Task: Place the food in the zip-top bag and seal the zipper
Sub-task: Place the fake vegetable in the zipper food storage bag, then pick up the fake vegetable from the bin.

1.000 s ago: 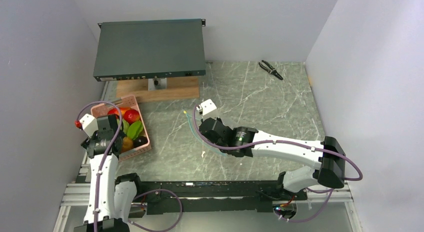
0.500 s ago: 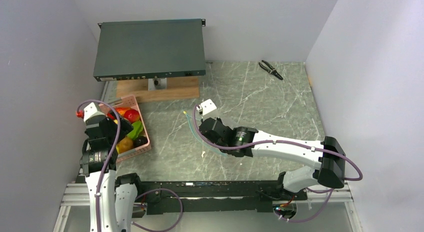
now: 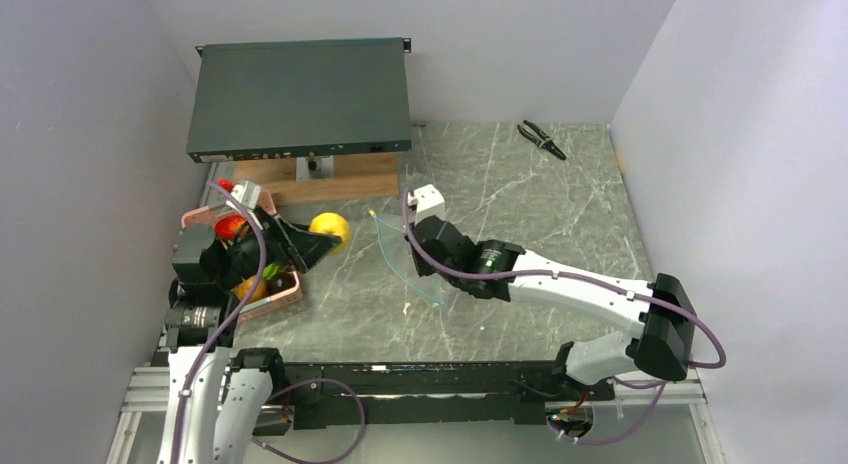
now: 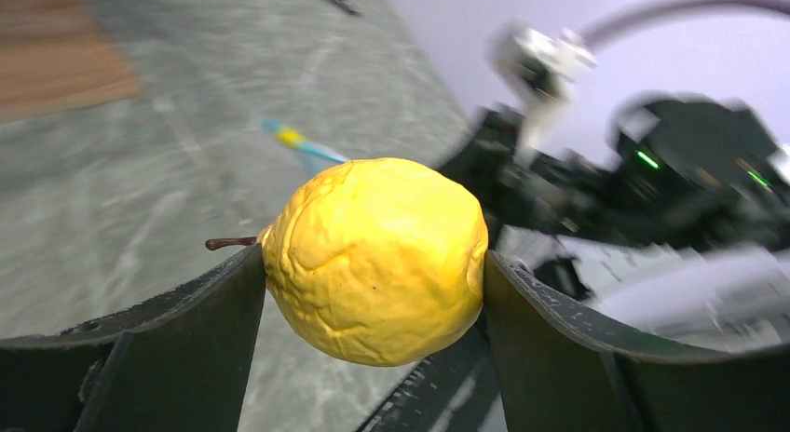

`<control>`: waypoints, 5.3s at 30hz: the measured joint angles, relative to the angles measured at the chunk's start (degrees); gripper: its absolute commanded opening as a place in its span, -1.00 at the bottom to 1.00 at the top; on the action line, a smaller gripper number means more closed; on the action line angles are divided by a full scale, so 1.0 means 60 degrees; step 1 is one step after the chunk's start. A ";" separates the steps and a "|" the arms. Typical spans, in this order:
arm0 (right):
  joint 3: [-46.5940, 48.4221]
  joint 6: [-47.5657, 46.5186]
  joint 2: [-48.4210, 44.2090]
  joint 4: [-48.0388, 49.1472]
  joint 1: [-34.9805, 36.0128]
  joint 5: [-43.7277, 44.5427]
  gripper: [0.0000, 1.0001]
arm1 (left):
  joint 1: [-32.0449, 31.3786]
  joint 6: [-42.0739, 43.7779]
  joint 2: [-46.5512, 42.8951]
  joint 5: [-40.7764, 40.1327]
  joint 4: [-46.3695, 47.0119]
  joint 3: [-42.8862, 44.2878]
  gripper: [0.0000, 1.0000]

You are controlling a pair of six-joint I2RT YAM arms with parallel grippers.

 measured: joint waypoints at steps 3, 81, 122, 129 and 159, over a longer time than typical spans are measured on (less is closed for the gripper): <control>-0.0018 0.0222 -0.0208 0.0200 -0.0492 -0.0729 -1.00 | -0.1399 -0.0561 0.0033 0.0667 0.1406 -0.0160 -0.48; -0.1239 0.0685 -0.2215 0.1588 -0.1275 -0.3606 -1.00 | -0.7195 -0.0182 0.2852 -0.4889 -0.0546 0.1275 0.97; -0.1239 0.0492 -0.1993 0.1297 -0.1275 -0.3111 -1.00 | -0.1217 0.0361 0.2532 -1.0979 -0.4579 -0.0572 0.99; -0.1239 0.0433 -0.1963 0.1300 -0.1275 -0.3107 -1.00 | -0.0790 0.0146 0.2710 -1.1435 -0.4153 -0.0918 0.91; -0.1224 0.0455 -0.1490 0.1348 -0.1275 -0.3187 -1.00 | -0.0532 0.0018 0.4455 -1.2058 -0.3632 -0.0987 0.31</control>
